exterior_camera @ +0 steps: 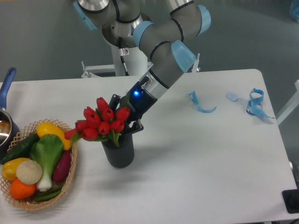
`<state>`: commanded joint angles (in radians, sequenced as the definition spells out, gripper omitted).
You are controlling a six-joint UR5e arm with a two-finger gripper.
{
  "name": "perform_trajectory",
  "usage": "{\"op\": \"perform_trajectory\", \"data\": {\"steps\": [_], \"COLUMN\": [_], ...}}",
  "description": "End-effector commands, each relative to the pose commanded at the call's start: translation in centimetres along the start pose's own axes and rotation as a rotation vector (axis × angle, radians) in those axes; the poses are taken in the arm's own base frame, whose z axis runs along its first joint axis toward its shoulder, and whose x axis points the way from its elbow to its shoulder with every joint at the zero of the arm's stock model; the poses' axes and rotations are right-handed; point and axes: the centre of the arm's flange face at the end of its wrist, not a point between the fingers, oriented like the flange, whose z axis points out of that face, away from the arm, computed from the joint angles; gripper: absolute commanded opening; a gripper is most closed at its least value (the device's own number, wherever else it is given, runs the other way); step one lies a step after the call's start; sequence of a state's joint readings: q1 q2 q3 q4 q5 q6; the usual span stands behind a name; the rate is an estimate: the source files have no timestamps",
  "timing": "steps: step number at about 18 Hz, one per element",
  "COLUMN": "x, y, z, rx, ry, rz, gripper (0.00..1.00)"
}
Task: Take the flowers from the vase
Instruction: 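Lower the gripper around the tulip stems and close it, then lift the gripped tulips up out of the black vase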
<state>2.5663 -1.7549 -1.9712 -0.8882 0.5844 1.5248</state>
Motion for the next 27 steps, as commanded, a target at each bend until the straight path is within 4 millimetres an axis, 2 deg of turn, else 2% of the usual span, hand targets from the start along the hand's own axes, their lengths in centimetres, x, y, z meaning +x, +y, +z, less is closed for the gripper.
{"op": "perform_trajectory", "data": {"steps": [4, 7, 14, 20, 24, 27], "x": [-0.2, -0.6, -0.8, 0.1, 0.7, 0.7], "y": [-0.6, -1.9, -7.2, -12.0, -15.1, -16.2], "z": [-0.8, -1.9, -5.4, -8.6, -11.4, -14.2], "rx": [0.006, 0.024, 0.090, 0.161, 0.199, 0.207], "ry": [-0.016, -0.036, -0.091, -0.125, -0.159, -0.209], "rz": [-0.026, -0.065, -0.122, -0.143, -0.160, -0.167], "gripper": [0.27, 0.27, 0.27, 0.27, 0.27, 0.27]}}
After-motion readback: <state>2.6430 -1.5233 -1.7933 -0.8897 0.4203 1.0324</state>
